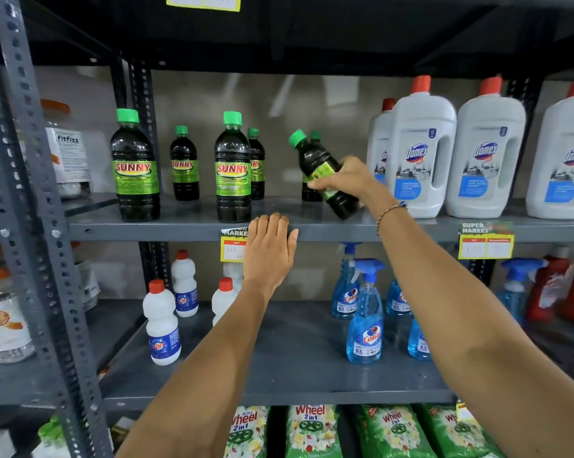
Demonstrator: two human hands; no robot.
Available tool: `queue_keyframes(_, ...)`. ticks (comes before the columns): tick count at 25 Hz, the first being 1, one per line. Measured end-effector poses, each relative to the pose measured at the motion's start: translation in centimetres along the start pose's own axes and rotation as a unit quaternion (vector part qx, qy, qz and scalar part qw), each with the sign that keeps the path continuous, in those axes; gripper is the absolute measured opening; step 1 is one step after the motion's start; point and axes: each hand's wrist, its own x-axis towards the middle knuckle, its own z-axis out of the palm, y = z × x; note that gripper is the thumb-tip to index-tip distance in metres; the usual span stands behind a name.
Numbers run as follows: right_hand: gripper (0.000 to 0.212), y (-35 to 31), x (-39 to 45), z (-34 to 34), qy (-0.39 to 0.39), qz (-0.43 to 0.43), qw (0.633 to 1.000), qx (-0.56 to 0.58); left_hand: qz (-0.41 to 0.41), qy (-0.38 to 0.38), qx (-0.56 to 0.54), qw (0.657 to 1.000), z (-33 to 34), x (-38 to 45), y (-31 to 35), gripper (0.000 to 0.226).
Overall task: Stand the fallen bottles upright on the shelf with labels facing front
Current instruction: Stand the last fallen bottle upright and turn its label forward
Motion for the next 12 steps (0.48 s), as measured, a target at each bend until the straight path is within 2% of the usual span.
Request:
queue_keyframes(3, 0.097, 0.0, -0.5, 2.8, 0.101, 0.015, 0.99, 0.095, -0.007, -0.003, 0.002, 1.0, -0.1, 0.0, 0.0, 0.035)
queue_keyframes(6, 0.093, 0.5, -0.7, 4.2, 0.117, 0.026, 0.983, 0.141, -0.013, -0.005, 0.002, 1.0, -0.2, 0.0, 0.2, 0.033)
queue_keyframes(9, 0.097, 1.1, -0.3, 4.2, 0.063, 0.026, 0.986, 0.152, -0.024, -0.004, -0.008, 1.0, 0.0, -0.1, 0.4, 0.032)
queue_keyframes(12, 0.086, 2.3, -0.6, 4.1, -0.016, 0.049, 0.984, 0.171, -0.026, -0.004, -0.007, 1.0, 0.2, 0.0, 0.2, 0.034)
